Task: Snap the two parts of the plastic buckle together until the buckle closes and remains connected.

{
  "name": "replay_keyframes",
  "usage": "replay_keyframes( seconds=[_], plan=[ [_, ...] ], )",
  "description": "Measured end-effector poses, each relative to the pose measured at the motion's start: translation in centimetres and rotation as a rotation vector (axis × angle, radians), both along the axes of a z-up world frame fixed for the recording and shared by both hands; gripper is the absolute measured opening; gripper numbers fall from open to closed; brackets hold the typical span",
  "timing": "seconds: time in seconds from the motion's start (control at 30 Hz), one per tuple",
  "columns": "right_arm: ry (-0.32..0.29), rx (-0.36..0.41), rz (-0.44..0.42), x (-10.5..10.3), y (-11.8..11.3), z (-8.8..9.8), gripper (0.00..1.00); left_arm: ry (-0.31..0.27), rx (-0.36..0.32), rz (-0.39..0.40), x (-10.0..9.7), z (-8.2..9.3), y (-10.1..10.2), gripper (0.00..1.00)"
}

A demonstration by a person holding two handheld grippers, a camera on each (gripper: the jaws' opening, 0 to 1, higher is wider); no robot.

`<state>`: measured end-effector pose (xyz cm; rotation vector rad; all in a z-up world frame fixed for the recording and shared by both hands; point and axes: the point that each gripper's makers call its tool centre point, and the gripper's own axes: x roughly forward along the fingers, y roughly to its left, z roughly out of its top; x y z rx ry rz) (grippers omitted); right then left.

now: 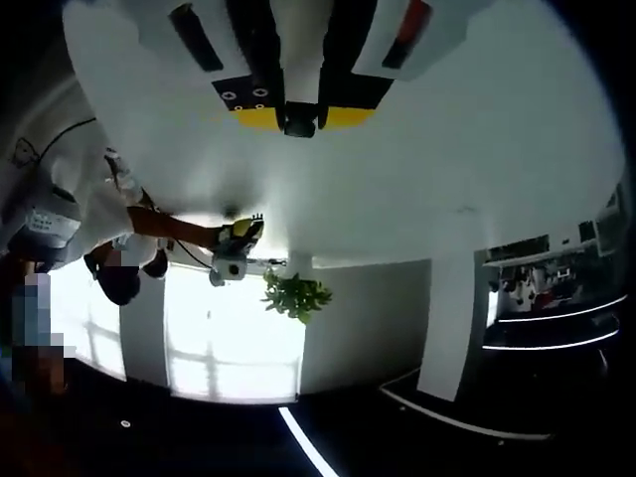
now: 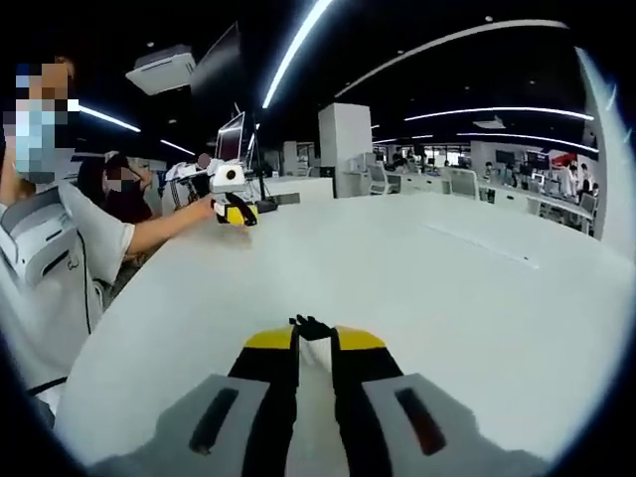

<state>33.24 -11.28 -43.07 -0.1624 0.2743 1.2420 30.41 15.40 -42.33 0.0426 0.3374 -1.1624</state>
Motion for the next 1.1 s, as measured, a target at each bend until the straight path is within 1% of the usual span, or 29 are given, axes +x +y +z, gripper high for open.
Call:
replay_keyframes(
  seconds=[0.07,0.13,0.17,0.2,0.23,0.37,0.47,0.53,0.63,0.67,0.77,0.93,1.1],
  plan=[
    [0.010,0.005,-0.008,0.0,0.5,-0.1,0.12,-0.001,-0.002,-0.004,0.2,0.1,-1.1,0.13],
    [0.041,-0.001,-0.053,0.3,1.0,-0.4,0.12,-0.001,0.001,-0.008,0.4,0.1,-2.2,0.13],
    [0.047,0.002,-0.065,0.4,1.3,-0.4,0.12,0.000,0.002,-0.010,0.2,0.0,-3.0,0.13],
    [0.054,0.010,-0.077,0.4,1.5,-0.4,0.12,0.000,0.002,-0.010,0.2,0.0,-3.2,0.13],
    [0.059,0.012,-0.090,0.4,1.7,-0.4,0.12,0.004,0.000,-0.008,0.5,0.0,-3.9,0.13],
    [0.055,-0.001,-0.135,0.2,2.6,-0.7,0.12,0.013,-0.006,-0.018,1.0,-0.1,-6.0,0.13],
    [0.035,-0.026,-0.155,-0.2,3.3,-0.9,0.12,0.024,0.006,-0.040,0.8,-0.5,-7.4,0.13],
    [0.026,-0.029,-0.160,-0.6,3.9,-0.9,0.12,0.029,0.014,-0.048,0.7,-0.8,-8.2,0.13],
    [0.010,-0.028,-0.154,-1.1,4.7,-0.3,0.12,0.037,0.031,-0.056,0.7,-1.3,-8.9,0.13],
    [0.009,-0.030,-0.153,-1.3,4.9,-0.2,0.12,0.041,0.049,-0.063,0.7,-1.7,-9.1,0.13],
    [0.002,-0.035,-0.159,-1.5,5.3,-0.2,0.12,0.039,0.057,-0.057,0.6,-2.1,-9.6,0.13],
    [0.008,-0.052,-0.145,-2.1,6.0,-0.8,0.12,0.028,0.042,-0.058,0.3,-1.5,-10.4,0.13],
    [0.006,-0.056,-0.163,-2.1,6.2,-1.1,0.12,0.015,0.046,-0.065,0.1,-1.2,-11.1,0.13]
  ],
)
